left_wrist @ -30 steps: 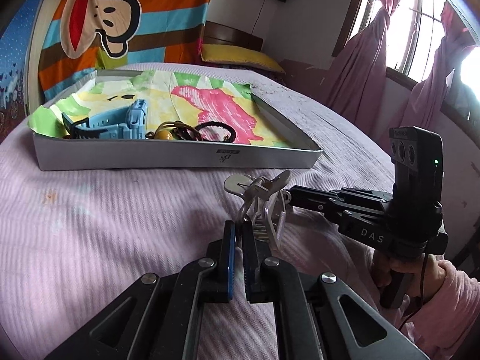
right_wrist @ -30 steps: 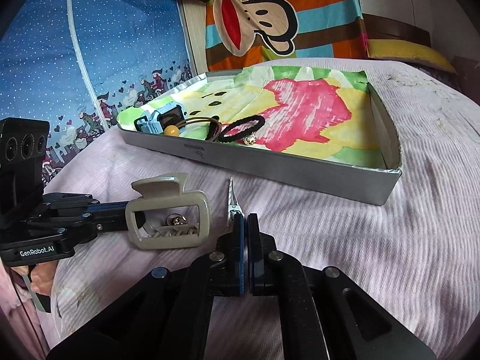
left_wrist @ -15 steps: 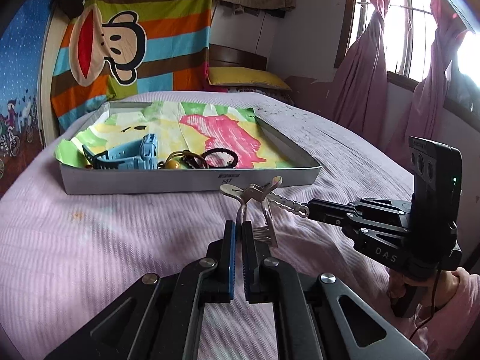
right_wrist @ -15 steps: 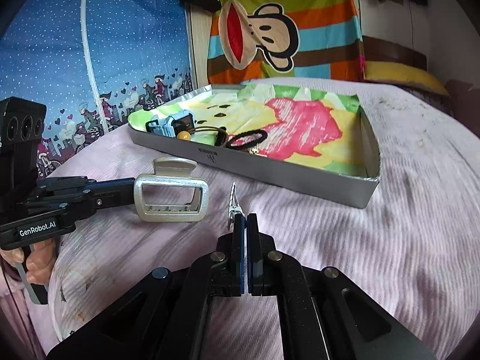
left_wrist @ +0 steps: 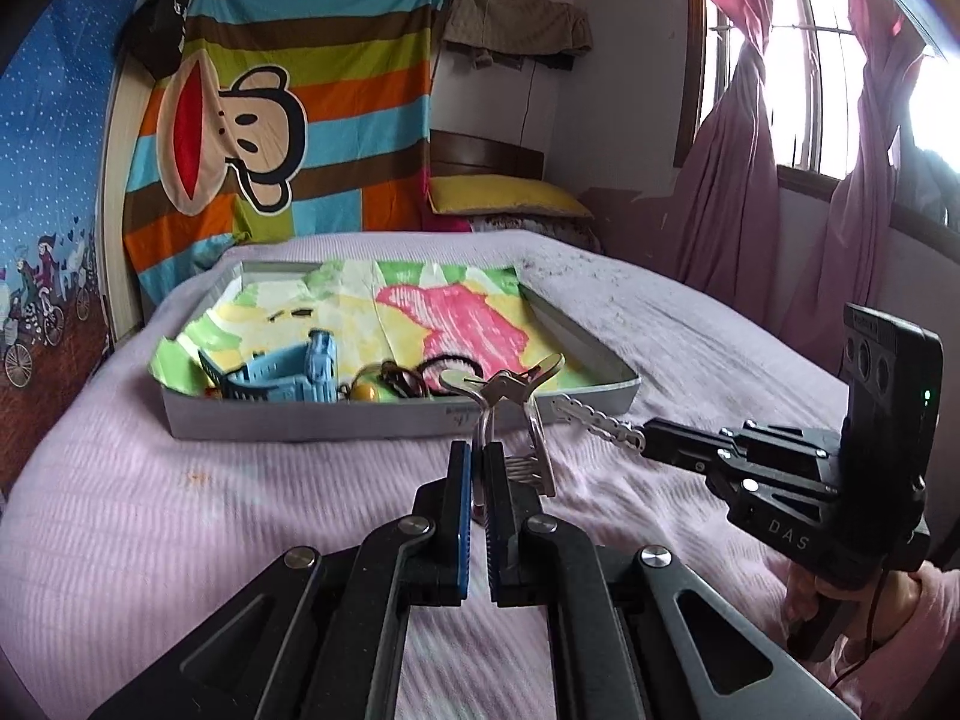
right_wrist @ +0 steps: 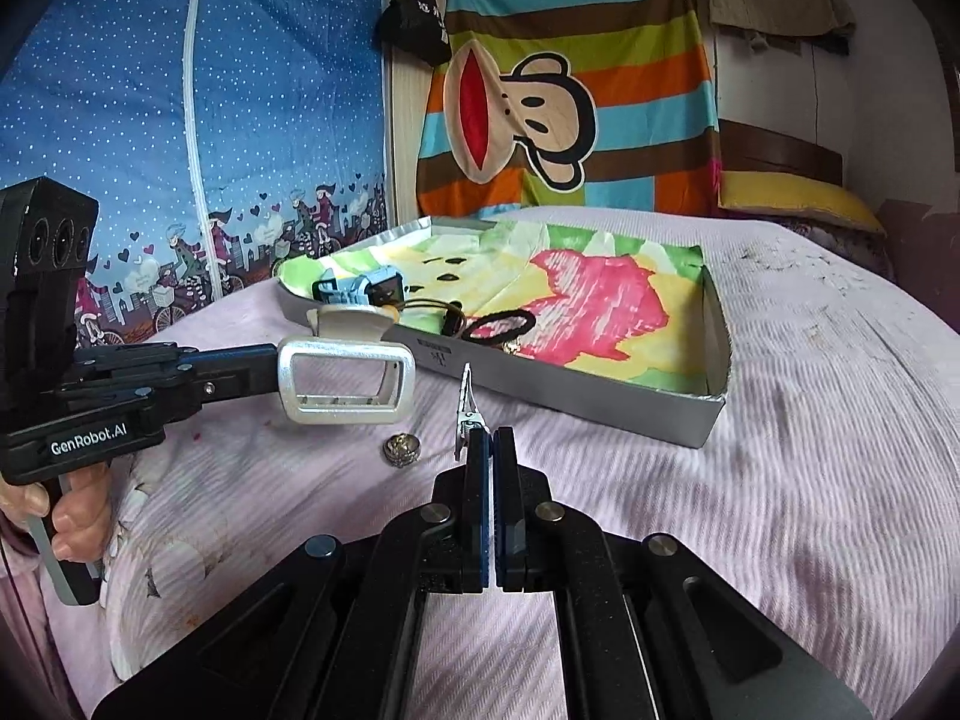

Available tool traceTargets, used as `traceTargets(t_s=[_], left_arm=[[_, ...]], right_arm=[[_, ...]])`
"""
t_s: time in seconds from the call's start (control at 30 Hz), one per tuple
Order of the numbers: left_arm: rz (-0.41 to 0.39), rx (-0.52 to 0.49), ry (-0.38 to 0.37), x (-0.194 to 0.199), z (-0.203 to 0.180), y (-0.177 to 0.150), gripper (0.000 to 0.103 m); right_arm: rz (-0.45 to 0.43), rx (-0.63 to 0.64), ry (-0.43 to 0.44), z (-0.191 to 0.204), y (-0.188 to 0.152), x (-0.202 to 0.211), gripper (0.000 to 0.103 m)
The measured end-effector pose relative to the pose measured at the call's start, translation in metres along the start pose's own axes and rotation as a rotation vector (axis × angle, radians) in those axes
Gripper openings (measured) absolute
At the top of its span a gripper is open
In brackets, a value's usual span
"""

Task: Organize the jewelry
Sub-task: 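Carry the claw clip with the left tool while the right tool carries the white clip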

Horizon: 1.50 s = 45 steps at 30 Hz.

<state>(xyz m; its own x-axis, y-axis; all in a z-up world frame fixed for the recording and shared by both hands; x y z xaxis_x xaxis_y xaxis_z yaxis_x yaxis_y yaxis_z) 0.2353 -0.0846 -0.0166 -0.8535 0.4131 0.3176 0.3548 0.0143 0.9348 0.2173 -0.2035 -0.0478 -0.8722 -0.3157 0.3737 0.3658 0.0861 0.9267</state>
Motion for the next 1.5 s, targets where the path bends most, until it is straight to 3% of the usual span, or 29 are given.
traceTargets(t_s=[0.3, 0.6, 0.97, 1.5], left_arm=[[-0.077, 0.018, 0.048, -0.018, 0.01, 0.05, 0.004], [-0.024, 0.065, 0.103, -0.079, 0.031, 0.065, 0.004], [0.073, 0.116, 0.153, -0.137, 0.047, 0.054, 0.004], [0.15, 0.173, 0.179, -0.155, 0.058, 0.042, 0.004]], right_arm=[[-0.096, -0.021, -0.044, -0.01, 0.038, 0.004, 0.001], [-0.089, -0.078, -0.088, -0.033, 0.072, -0.041, 0.001], [0.012, -0.173, -0.133, -0.069, 0.058, -0.108, 0.001], [0.154, -0.231, -0.106, -0.075, 0.028, -0.149, 0.001]])
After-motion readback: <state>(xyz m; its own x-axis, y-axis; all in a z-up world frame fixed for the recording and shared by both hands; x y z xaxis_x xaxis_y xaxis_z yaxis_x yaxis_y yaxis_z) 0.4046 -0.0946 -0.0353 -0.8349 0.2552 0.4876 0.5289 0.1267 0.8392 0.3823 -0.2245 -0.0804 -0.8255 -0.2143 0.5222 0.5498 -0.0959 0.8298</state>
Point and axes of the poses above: each gripper's, at about its wrist camera, not at the fingertips, and x roughly against the way its jaws point, z to its left, y to its top, the point moved 9 cm from there along -x, roughly the way its jaws point, and after that the axes turned 6 degrees about -z, right-handed, at the moved point
